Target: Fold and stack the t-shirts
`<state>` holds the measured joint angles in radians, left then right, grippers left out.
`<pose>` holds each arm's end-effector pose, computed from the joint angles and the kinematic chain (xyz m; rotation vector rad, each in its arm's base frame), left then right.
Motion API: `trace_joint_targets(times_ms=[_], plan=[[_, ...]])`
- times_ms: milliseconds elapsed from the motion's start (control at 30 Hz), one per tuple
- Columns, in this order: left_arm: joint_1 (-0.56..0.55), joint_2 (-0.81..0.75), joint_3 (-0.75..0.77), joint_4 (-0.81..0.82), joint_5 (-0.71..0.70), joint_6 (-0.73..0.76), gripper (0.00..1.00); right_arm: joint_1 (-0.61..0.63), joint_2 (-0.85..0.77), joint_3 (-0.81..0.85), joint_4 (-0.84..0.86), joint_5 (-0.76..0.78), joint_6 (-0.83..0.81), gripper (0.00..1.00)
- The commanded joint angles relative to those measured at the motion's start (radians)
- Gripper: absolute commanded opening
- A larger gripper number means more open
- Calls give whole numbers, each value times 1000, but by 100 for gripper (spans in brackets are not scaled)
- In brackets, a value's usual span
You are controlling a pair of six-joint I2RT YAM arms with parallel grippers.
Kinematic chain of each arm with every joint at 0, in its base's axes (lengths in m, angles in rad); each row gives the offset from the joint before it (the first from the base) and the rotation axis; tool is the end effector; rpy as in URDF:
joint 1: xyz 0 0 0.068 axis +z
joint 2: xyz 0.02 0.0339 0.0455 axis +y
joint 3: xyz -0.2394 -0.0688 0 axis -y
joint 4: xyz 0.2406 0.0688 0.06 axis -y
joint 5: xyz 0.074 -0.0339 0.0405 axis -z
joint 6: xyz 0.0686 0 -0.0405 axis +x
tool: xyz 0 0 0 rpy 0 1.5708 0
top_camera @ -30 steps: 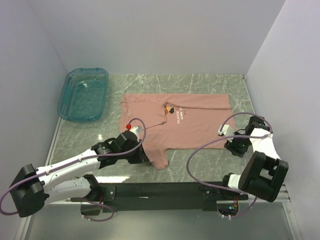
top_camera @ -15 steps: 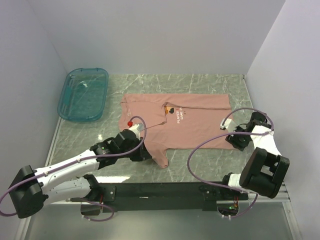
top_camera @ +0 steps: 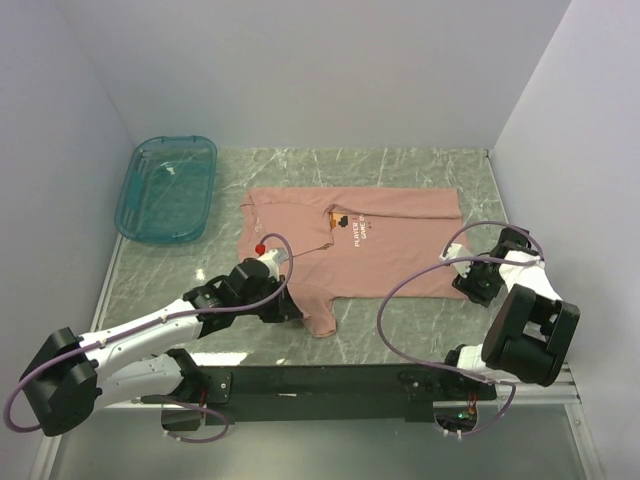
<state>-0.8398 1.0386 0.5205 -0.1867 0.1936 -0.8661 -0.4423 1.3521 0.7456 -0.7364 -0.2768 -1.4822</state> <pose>0.1537 -0.1911 0.1612 0.0798 2.5151 -1.0358 0.2173 -0.0822 0.1230 -1.4224 2.3952 -0.0398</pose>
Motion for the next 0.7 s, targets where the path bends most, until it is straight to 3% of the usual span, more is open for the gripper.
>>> trace_joint_targets(times_ms=[0, 300, 400, 567, 667], plan=[[10, -2, -2, 52, 24, 30, 0, -6, 31, 14, 46, 21, -6, 56], [28, 17, -4, 55, 41, 26, 0, 16, 90, -18, 104, 80, -17, 55], [38, 12, 1, 44, 43, 27, 0, 16, 110, -14, 117, 80, -9, 50], [45, 0, 4, 26, 43, 24, 0, 17, 110, -29, 131, 71, -9, 37], [50, -5, 3, 21, 49, 10, 0, 17, 96, -37, 129, 53, 3, 23]])
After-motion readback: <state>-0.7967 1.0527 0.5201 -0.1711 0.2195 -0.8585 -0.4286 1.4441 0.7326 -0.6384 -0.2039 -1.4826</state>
